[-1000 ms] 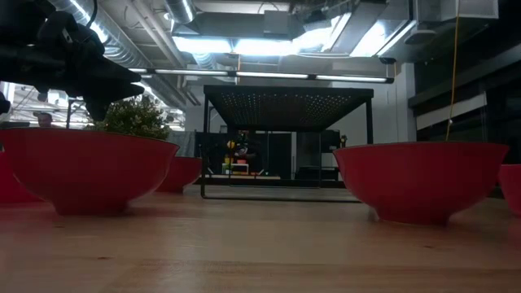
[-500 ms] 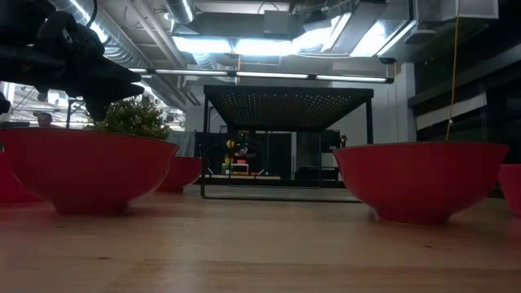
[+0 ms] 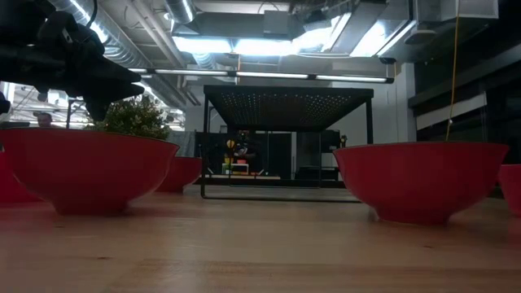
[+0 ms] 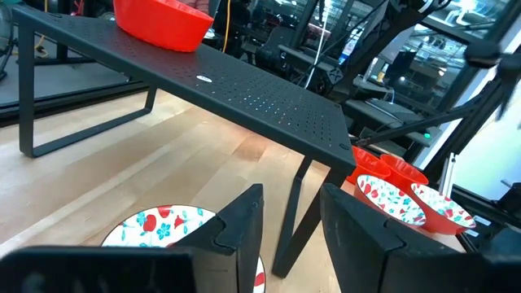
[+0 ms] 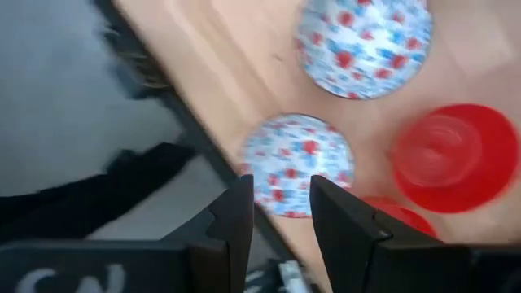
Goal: Pick & Place Mini bowls
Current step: Stack the red bowl on top of the other red bowl on the shelf
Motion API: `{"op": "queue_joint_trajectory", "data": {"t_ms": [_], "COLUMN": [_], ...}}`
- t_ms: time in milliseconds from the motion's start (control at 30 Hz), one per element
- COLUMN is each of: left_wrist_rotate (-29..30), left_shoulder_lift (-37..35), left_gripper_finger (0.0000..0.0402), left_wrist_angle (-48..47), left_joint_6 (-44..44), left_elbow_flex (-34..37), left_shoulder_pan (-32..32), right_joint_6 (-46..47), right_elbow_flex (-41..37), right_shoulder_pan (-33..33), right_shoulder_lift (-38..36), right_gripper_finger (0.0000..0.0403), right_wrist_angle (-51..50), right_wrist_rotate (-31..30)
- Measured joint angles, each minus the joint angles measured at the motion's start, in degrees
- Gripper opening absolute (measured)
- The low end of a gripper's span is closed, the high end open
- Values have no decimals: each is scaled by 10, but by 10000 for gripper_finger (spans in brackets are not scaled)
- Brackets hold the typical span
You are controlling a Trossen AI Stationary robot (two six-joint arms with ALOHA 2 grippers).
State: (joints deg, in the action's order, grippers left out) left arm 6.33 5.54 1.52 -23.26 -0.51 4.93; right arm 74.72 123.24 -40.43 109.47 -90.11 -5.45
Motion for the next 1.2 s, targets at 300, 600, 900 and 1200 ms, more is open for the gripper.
{"op": "queue_joint_trajectory", "data": {"t_ms": [300, 600, 900, 1200], "left_wrist_rotate": [0, 0, 0, 0], "left_shoulder_lift": [0, 0, 0, 0], "left_gripper_finger": [120, 121, 121, 121], "left_wrist_angle": [0, 0, 0, 0], "left_joint_6": [0, 0, 0, 0], "left_elbow_flex": [0, 0, 0, 0], "left_shoulder_pan": [0, 0, 0, 0], "right_joint_6": [-33, 58, 93, 93], "right_elbow_flex": [-139, -237, -331, -407], "right_shoulder_pan": [-10, -10, -5, 19], "right_shoulder_lift": [-4, -5, -5, -5], "right_gripper_finger": [123, 123, 123, 123], "right_wrist_angle": [1, 3, 77, 141], "right_wrist_rotate": [-30, -40, -37, -24]}}
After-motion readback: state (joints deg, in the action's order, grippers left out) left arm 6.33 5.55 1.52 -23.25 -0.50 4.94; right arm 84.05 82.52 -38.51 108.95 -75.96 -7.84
